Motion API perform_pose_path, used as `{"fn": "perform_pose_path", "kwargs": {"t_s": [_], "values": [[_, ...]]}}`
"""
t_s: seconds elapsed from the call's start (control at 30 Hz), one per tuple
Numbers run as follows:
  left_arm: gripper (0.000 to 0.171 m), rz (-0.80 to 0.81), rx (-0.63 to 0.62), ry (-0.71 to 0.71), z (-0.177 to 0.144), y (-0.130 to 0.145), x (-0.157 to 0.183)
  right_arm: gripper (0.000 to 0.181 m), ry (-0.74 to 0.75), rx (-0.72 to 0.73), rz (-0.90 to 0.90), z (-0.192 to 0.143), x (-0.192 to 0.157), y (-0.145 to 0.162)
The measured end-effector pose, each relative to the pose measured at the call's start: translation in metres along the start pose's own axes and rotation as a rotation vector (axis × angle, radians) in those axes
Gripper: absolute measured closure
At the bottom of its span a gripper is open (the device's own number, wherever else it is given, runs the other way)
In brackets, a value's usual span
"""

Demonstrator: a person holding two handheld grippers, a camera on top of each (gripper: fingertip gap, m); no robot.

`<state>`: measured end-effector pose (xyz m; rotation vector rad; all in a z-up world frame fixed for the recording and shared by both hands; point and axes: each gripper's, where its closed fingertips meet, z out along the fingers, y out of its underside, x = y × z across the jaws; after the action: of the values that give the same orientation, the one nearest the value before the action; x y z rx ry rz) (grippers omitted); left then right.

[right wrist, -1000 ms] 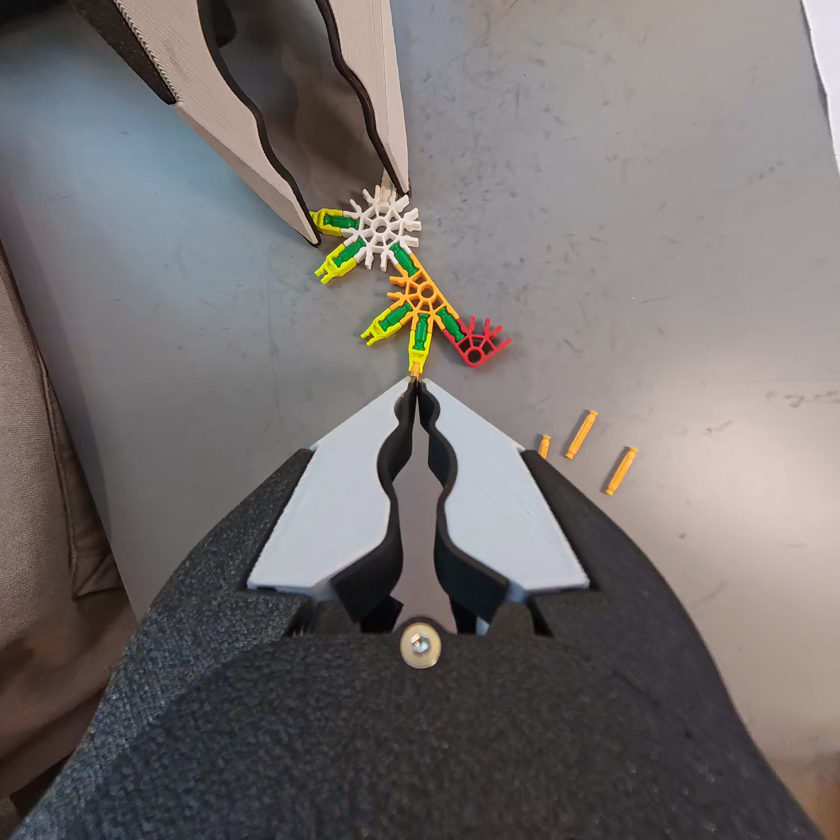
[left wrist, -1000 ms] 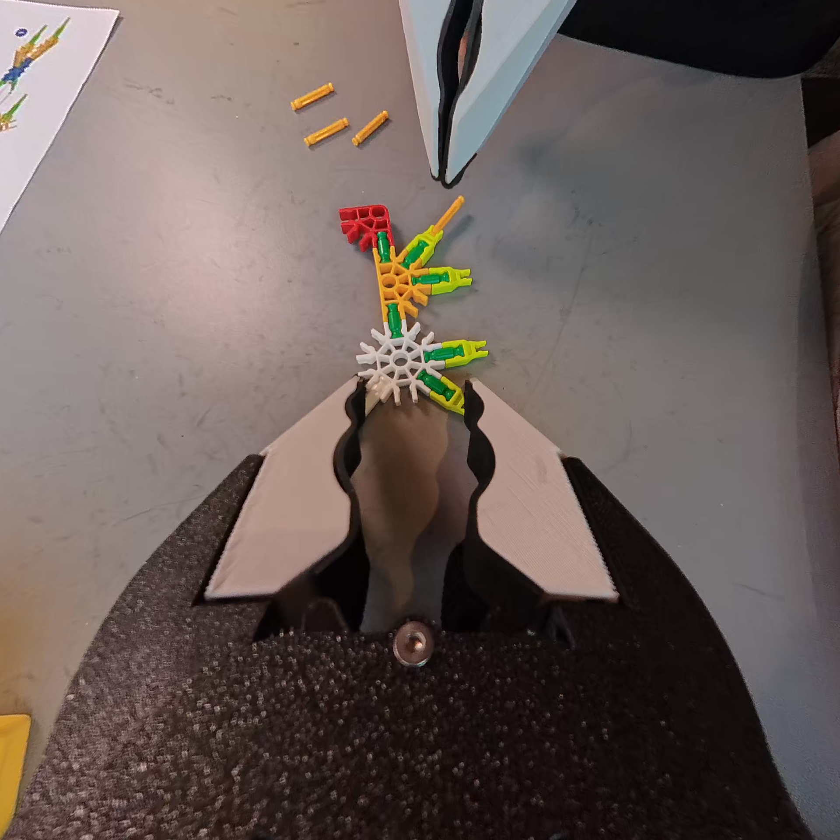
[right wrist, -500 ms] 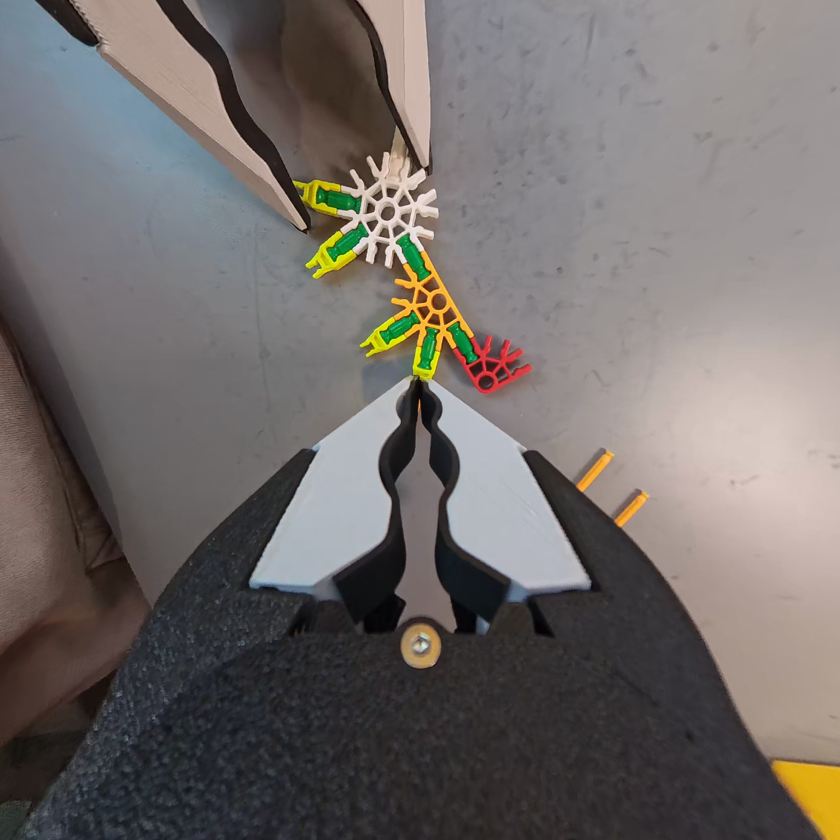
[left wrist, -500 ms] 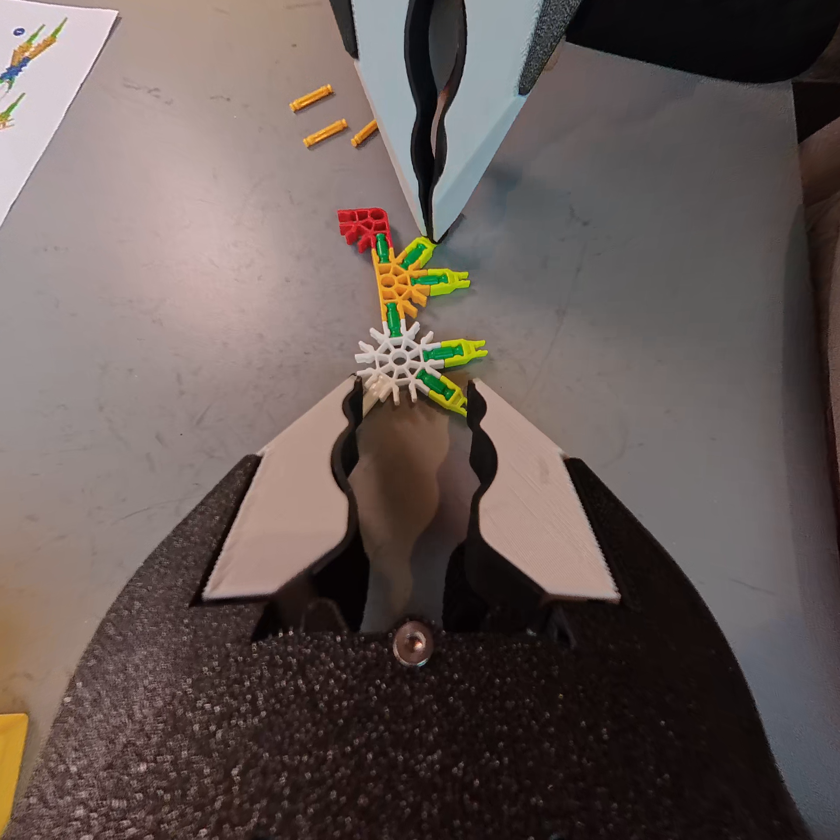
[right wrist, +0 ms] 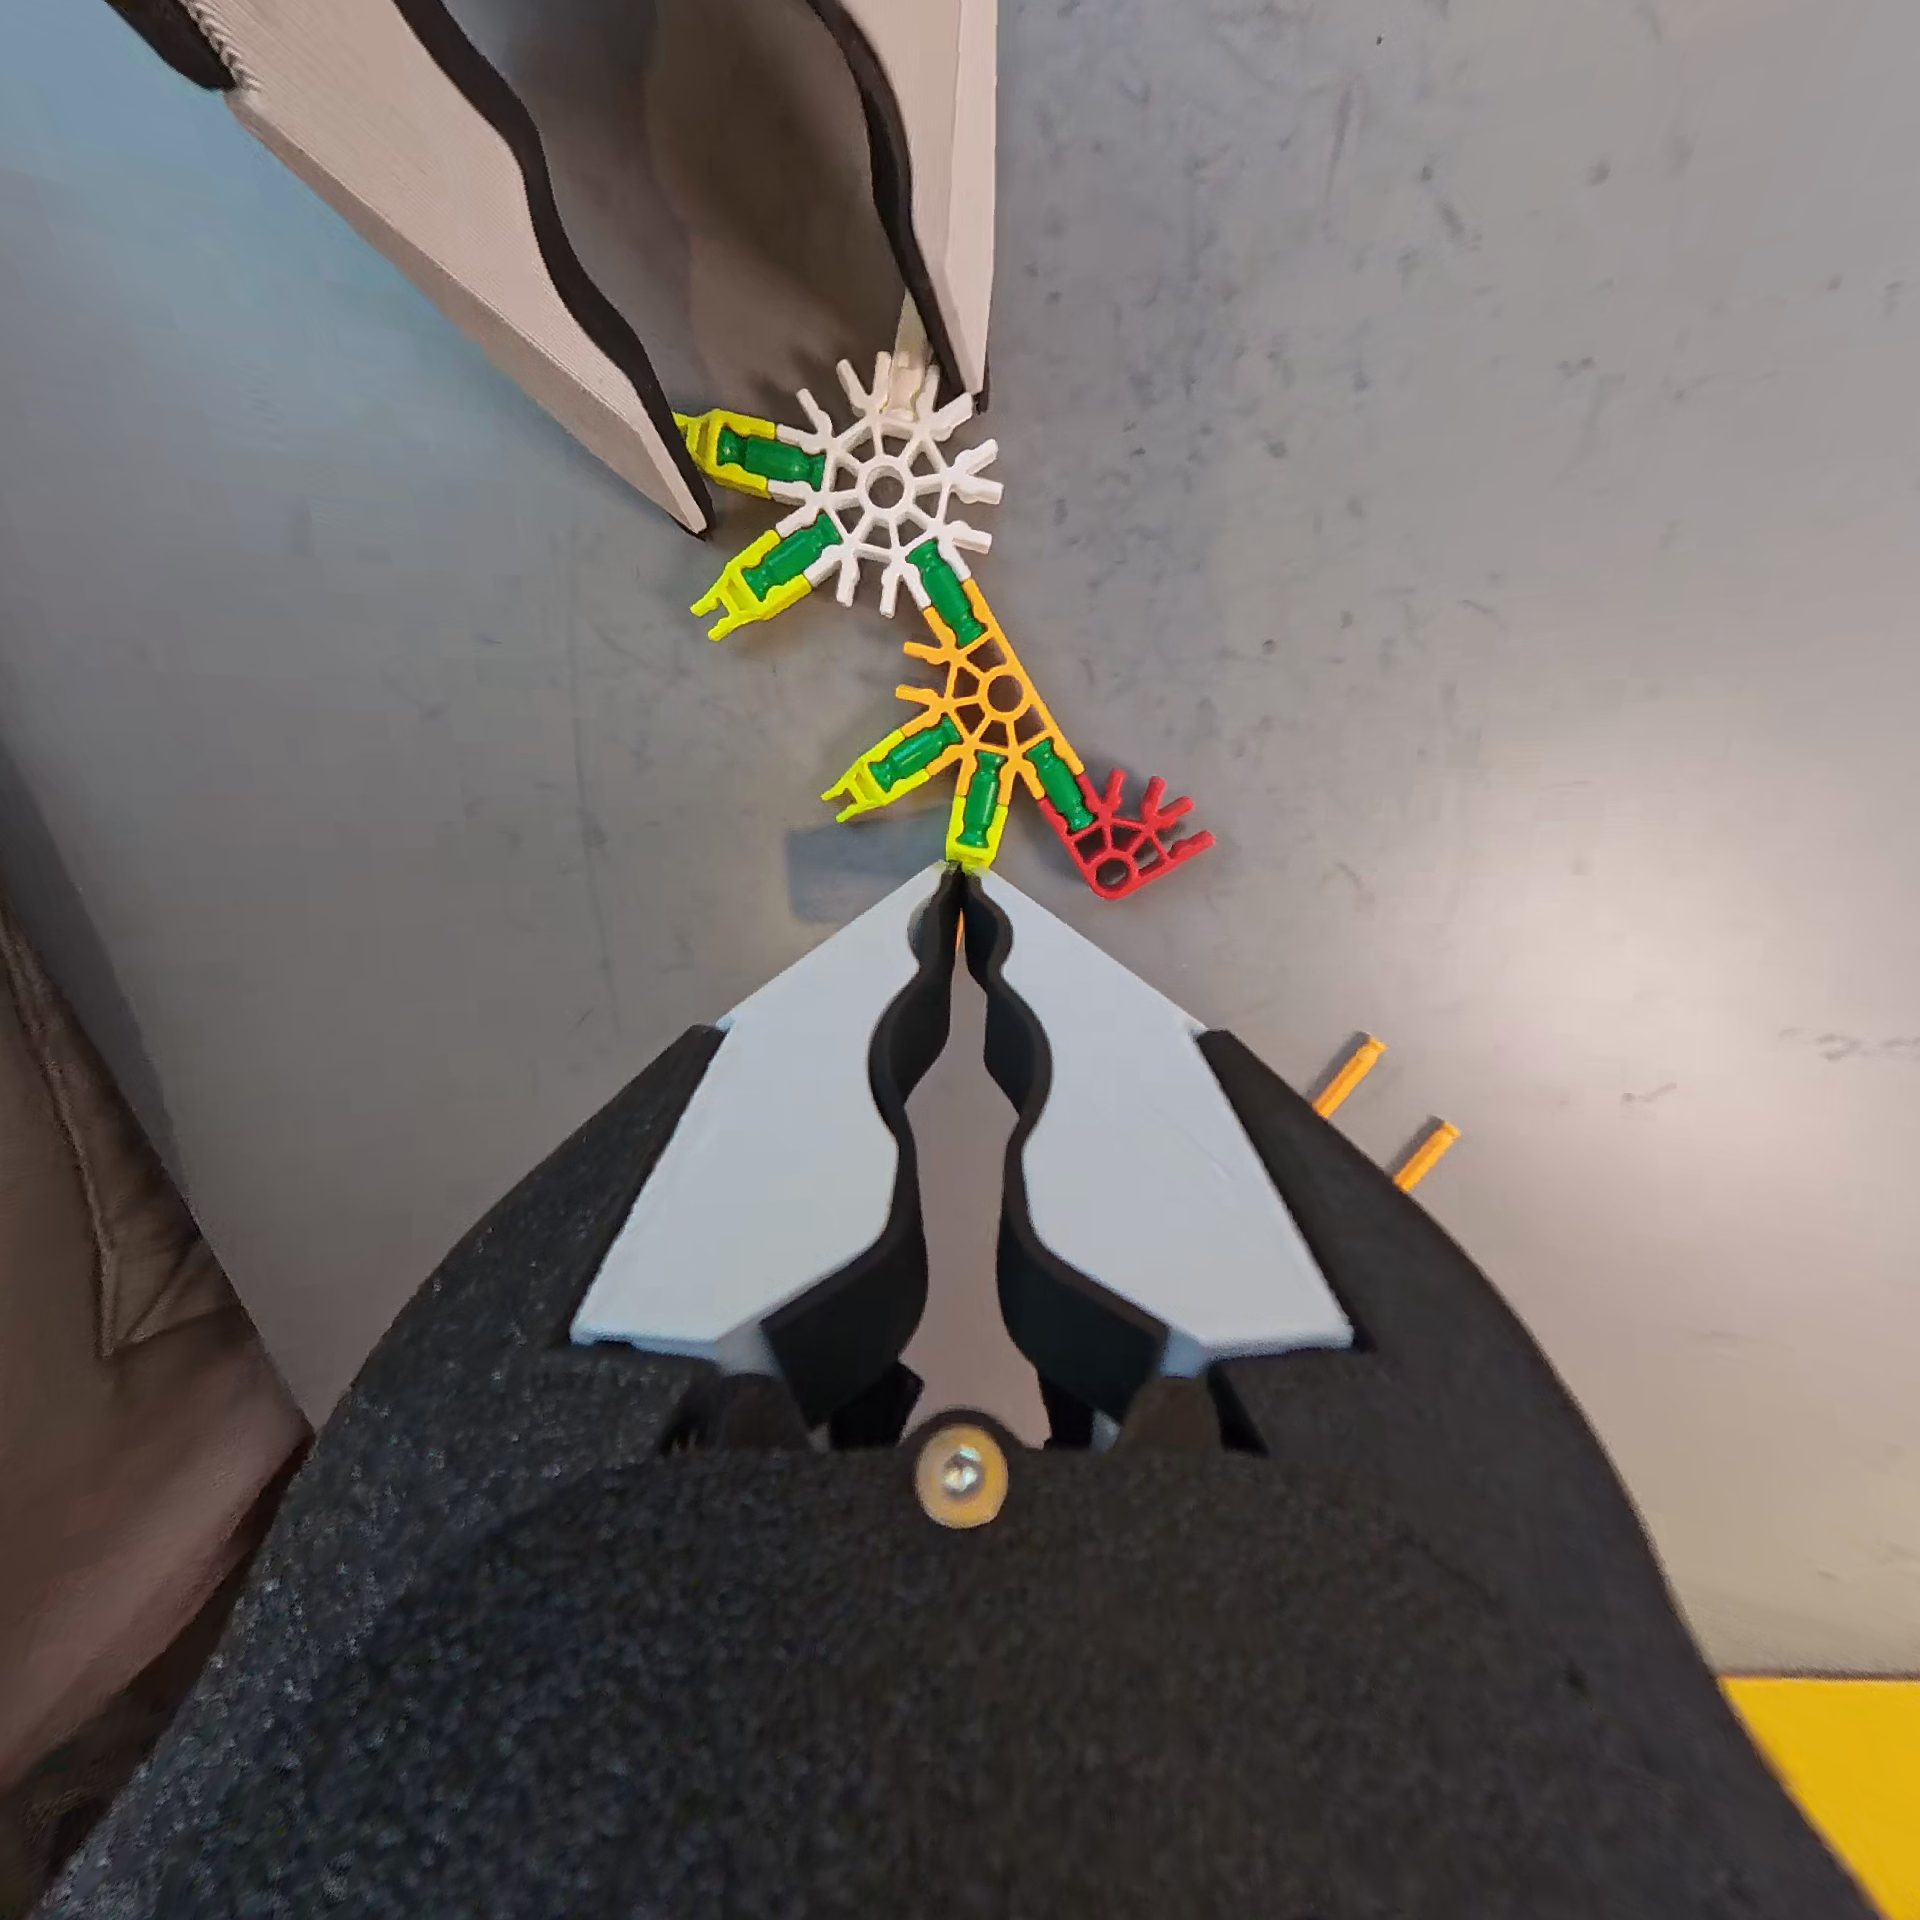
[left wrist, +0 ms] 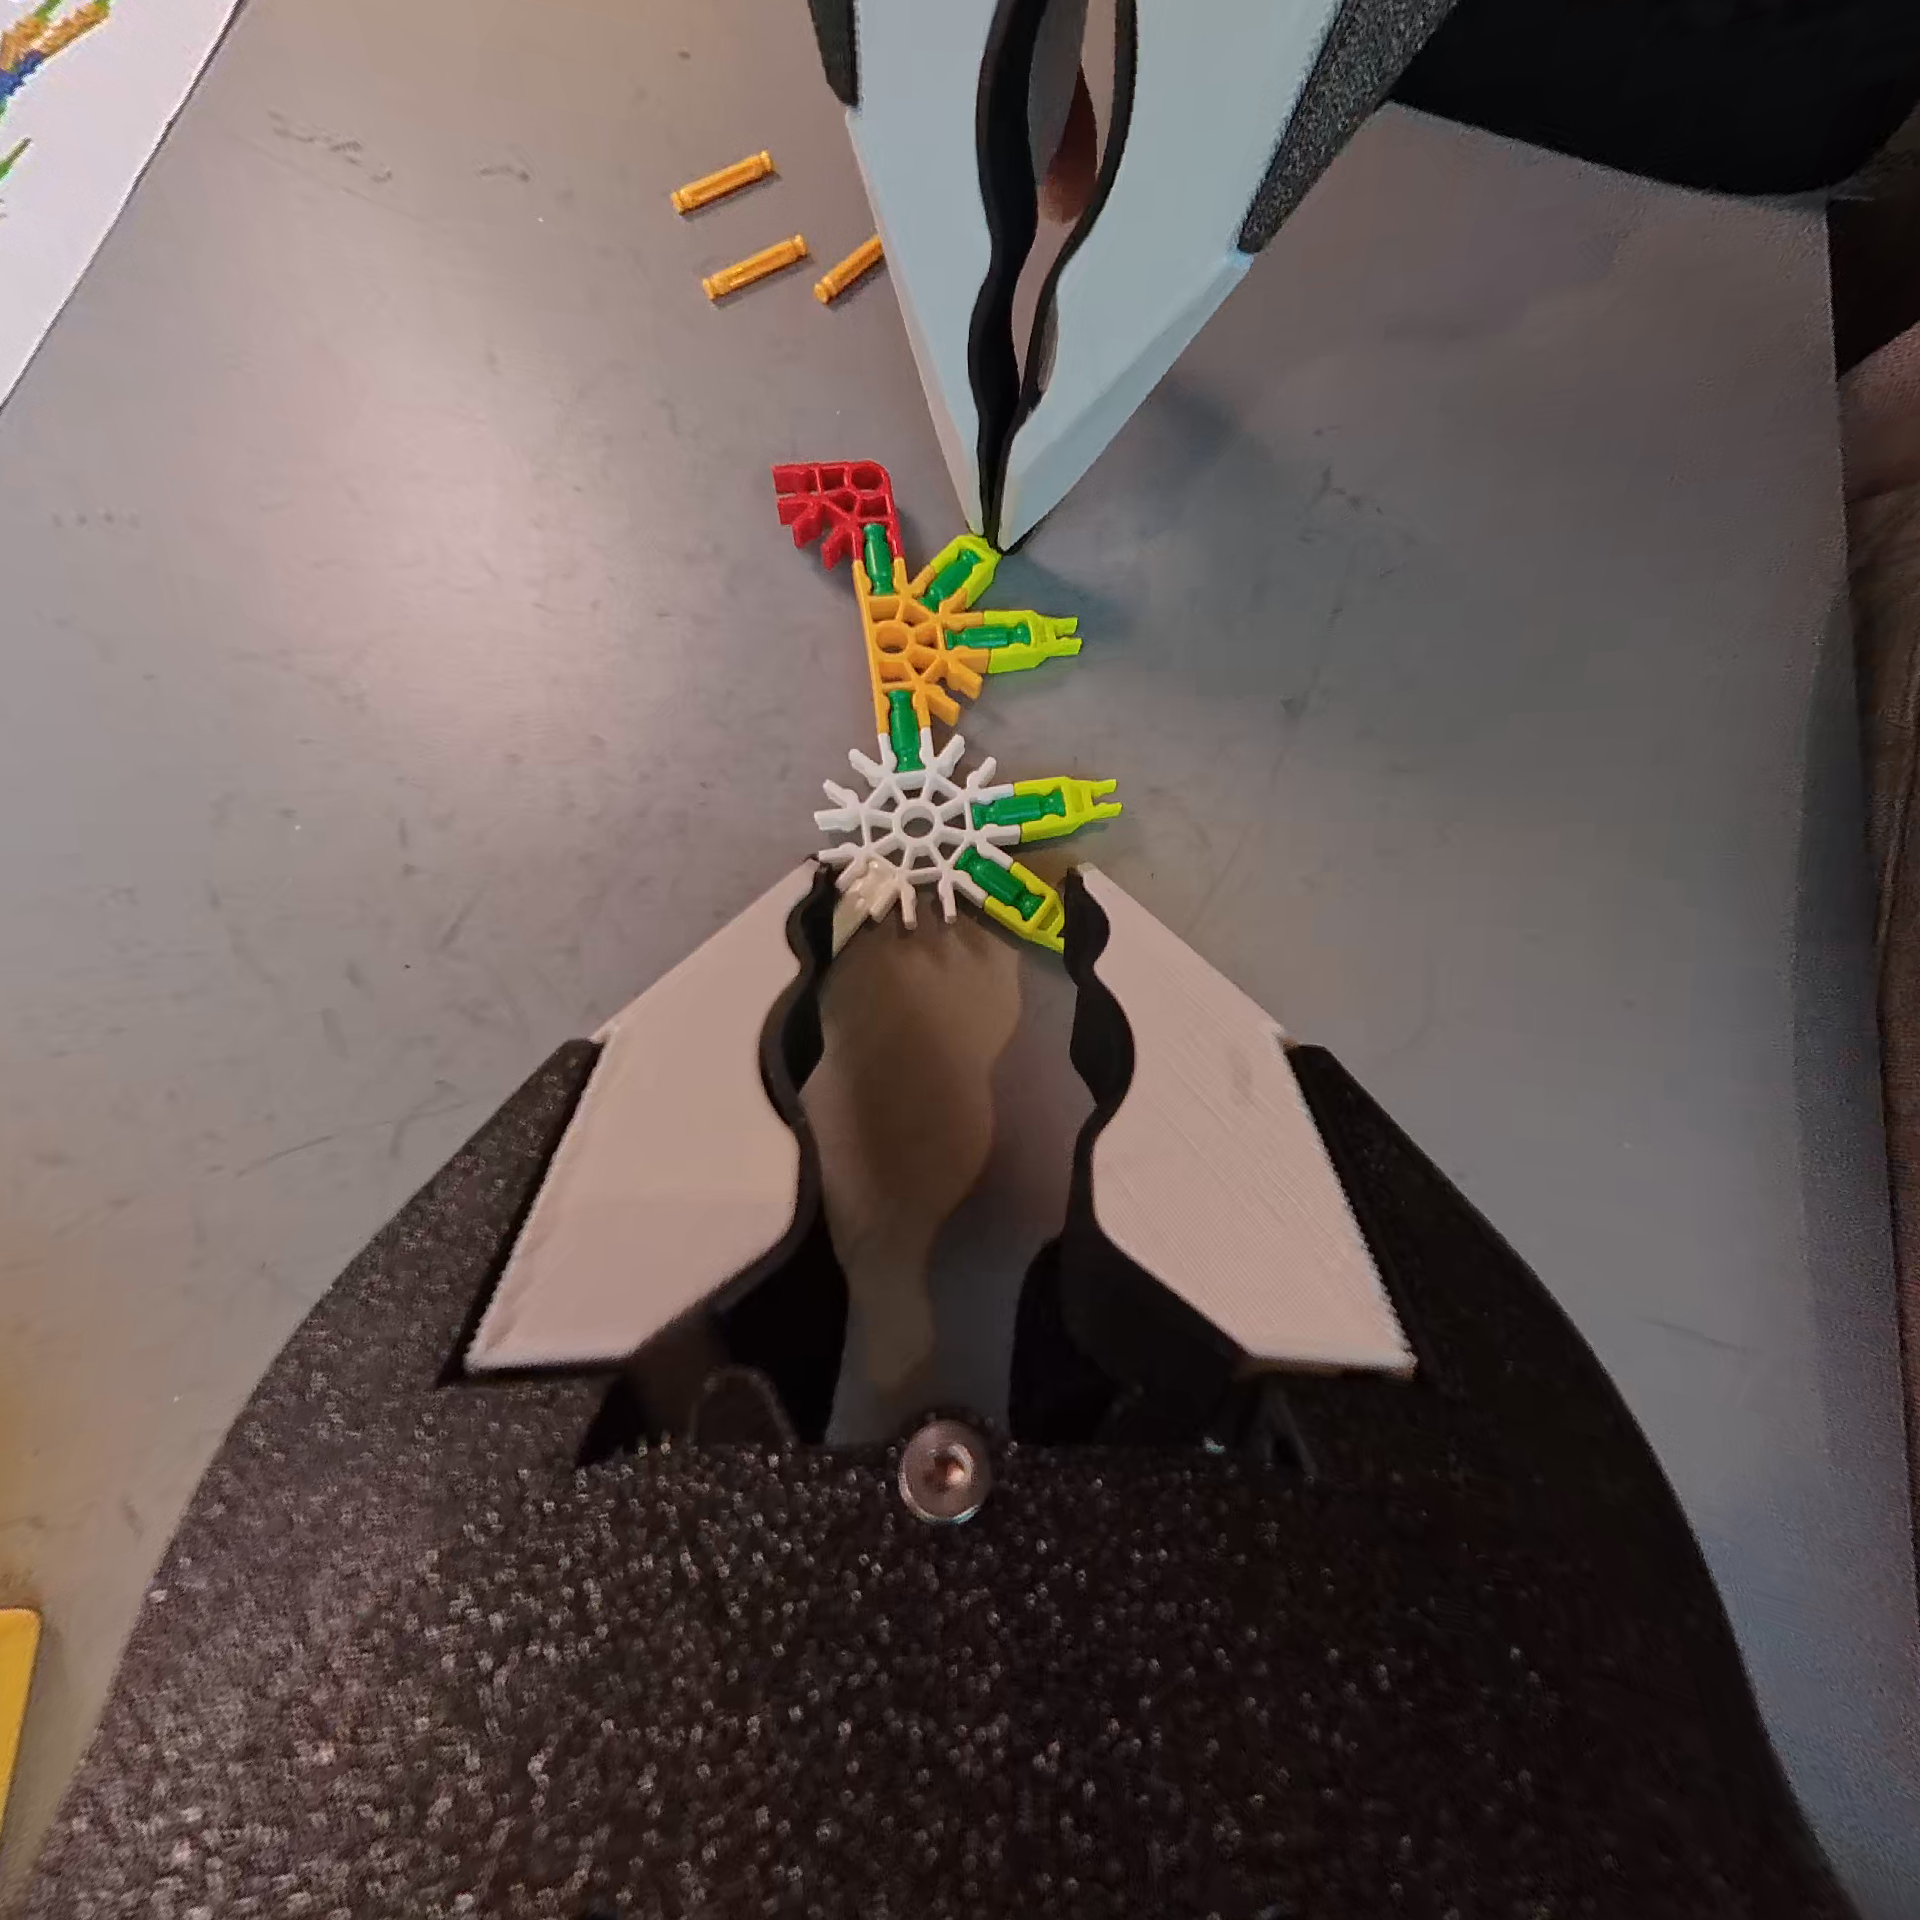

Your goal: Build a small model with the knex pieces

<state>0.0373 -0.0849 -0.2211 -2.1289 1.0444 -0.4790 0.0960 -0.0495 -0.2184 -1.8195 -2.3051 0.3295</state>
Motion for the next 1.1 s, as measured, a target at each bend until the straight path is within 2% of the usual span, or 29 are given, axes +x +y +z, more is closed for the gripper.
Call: {"fn": "perform_pose_path", "kwargs": {"t_s": [0.17,0.37,0.63,0.9,1.1], "values": [[0.127,0.000,-0.001,0.002,-0.001,0.001,0.000,0.177,-0.015,0.158,0.114,-0.018,0.004,0.002],[0.127,-0.005,0.000,0.009,-0.001,0.001,0.000,0.181,-0.011,0.158,0.093,-0.020,0.000,0.007],[0.127,-0.006,0.001,0.010,-0.001,0.001,0.000,0.181,-0.033,0.065,0.036,-0.001,-0.002,0.005],[0.127,-0.012,0.001,0.011,-0.001,0.001,0.000,0.181,-0.053,-0.085,-0.022,0.000,-0.003,0.006],[0.127,-0.012,0.000,0.008,-0.001,0.001,0.000,0.181,-0.065,-0.121,-0.041,0.001,-0.002,0.005]]}}
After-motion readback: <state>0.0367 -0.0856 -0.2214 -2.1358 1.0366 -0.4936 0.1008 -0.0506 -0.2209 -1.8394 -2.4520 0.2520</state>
